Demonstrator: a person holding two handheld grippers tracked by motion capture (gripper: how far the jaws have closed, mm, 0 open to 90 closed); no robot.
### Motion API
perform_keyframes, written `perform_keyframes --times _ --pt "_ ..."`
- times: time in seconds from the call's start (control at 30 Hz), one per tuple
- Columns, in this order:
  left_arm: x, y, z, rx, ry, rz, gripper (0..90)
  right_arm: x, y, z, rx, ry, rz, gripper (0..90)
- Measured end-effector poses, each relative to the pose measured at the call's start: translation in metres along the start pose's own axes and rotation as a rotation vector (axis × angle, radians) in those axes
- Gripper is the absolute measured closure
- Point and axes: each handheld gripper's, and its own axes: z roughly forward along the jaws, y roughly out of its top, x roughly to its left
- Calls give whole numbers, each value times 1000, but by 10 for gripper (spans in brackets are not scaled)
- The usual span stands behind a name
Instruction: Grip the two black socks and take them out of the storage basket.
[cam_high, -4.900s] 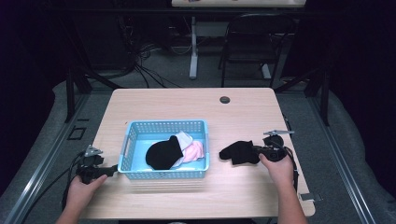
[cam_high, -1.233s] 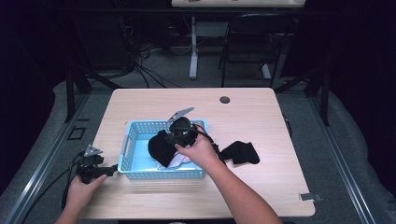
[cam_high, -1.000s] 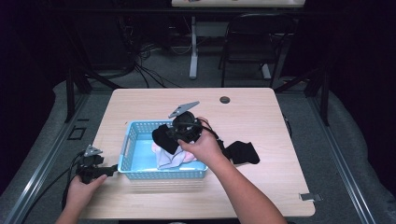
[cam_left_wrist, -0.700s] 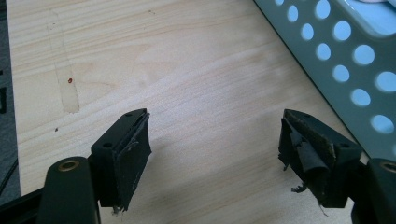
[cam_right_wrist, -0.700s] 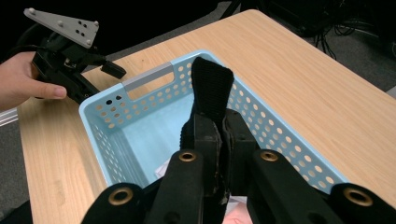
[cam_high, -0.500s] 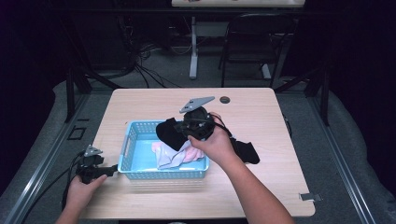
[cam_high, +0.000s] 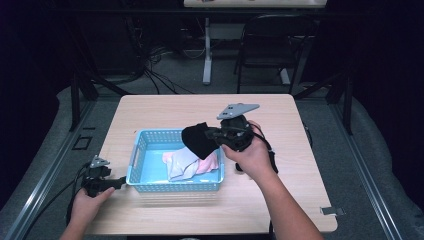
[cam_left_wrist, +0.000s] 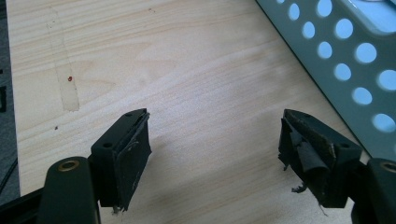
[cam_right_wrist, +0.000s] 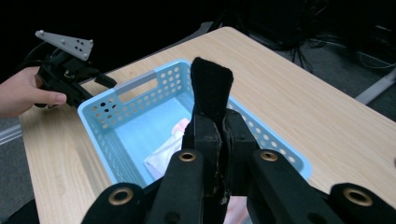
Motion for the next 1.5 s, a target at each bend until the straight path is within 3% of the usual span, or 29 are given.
perform_keyframes --times 0.37,0.77,1.2,1.5 --pt "-1 0 0 8 3 7 247 -22 -26 -46 -15 -110 43 863" --pt "-1 0 1 12 4 7 247 -34 -55 -66 -11 -168 93 864" --pt "-1 -1 1 14 4 8 247 -41 -81 -65 14 -184 144 863" --pt "-1 -1 1 13 6 6 247 -53 -107 -48 64 -198 198 864"
